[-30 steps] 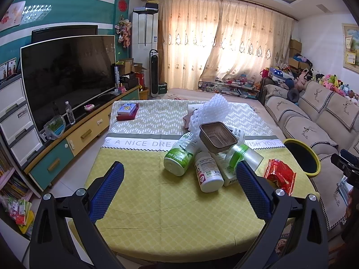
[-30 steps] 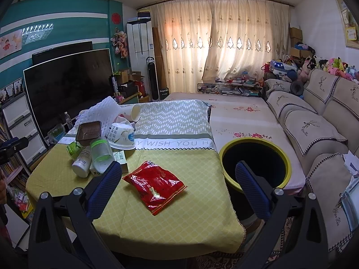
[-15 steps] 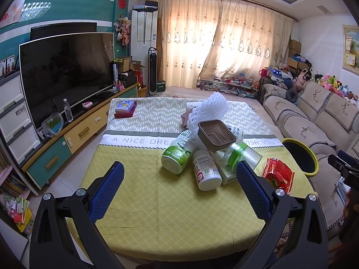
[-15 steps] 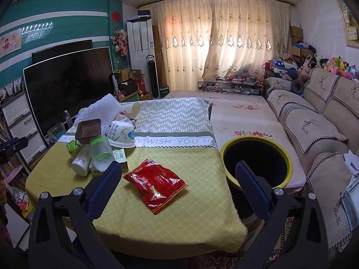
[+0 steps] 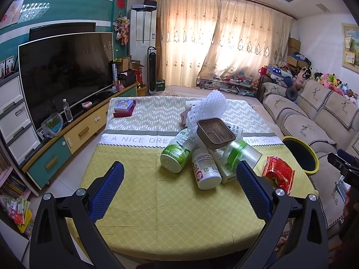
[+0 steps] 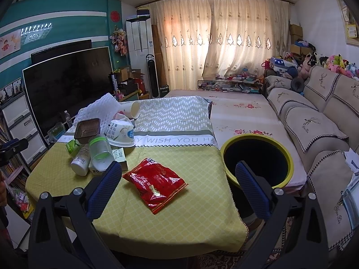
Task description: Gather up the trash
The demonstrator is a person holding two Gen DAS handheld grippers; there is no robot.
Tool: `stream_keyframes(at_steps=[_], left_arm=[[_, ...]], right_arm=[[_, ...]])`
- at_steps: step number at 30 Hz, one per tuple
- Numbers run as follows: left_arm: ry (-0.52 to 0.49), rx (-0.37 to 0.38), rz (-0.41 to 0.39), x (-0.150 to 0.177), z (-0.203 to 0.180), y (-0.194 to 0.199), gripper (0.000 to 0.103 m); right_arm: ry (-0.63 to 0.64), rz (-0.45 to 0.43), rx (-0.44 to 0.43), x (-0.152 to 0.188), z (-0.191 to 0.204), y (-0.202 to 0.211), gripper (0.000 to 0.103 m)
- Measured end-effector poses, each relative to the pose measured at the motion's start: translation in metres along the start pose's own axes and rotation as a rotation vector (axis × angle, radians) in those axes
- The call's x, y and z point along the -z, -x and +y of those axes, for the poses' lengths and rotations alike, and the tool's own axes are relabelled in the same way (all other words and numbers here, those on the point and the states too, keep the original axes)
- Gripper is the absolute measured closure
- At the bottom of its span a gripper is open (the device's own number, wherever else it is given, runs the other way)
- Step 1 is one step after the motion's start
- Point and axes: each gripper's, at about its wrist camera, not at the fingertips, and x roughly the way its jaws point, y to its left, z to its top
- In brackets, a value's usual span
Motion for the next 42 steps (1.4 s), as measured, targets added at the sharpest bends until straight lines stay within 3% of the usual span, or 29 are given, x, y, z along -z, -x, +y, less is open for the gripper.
stream_keyframes(at_steps=[42], left_arm=[[-0.008, -0.003, 0.023, 0.003, 0.001, -0.007, 0.005]], right_arm=[[-0.009, 0.034, -0.006, 0.006, -0.002, -0.018, 0.006]])
